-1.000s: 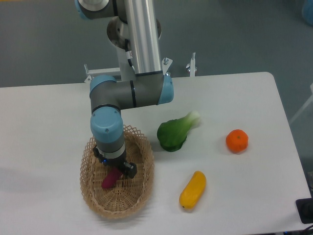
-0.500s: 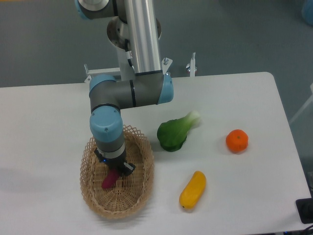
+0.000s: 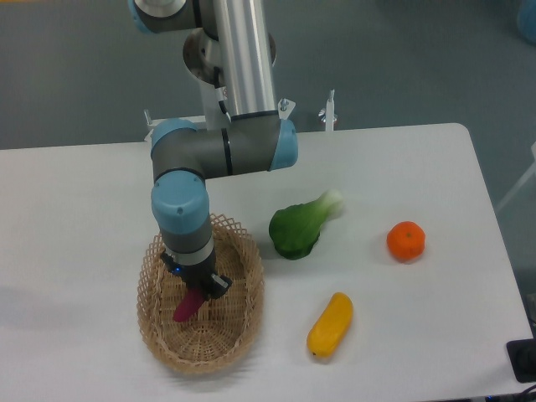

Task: Pick up the sweet potato from the basket
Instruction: 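Lift the sweet potato out of the basket toward the mandarin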

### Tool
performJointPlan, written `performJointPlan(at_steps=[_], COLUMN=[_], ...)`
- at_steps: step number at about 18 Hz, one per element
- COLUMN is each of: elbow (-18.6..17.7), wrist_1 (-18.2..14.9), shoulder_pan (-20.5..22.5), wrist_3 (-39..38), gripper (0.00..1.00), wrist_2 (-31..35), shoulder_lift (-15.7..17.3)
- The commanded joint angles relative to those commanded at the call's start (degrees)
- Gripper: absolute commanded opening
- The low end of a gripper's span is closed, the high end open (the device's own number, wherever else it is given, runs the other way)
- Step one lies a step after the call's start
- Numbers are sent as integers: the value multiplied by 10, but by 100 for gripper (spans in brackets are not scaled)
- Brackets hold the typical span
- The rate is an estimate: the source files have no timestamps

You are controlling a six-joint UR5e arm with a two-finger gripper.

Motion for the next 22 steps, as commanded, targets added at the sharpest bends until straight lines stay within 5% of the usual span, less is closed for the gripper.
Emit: performJointPlan(at_steps=[3, 11, 16, 22], elbow=[15, 77, 108, 107], wrist_1=[-8, -92, -171, -180], shoulder_pan=[38, 157, 227, 246], wrist_3=[20, 176, 271, 304], gripper=[40, 39, 39, 39], wrist_2=[-3, -9, -42, -48], shoulder_lift=[22, 45, 62, 73])
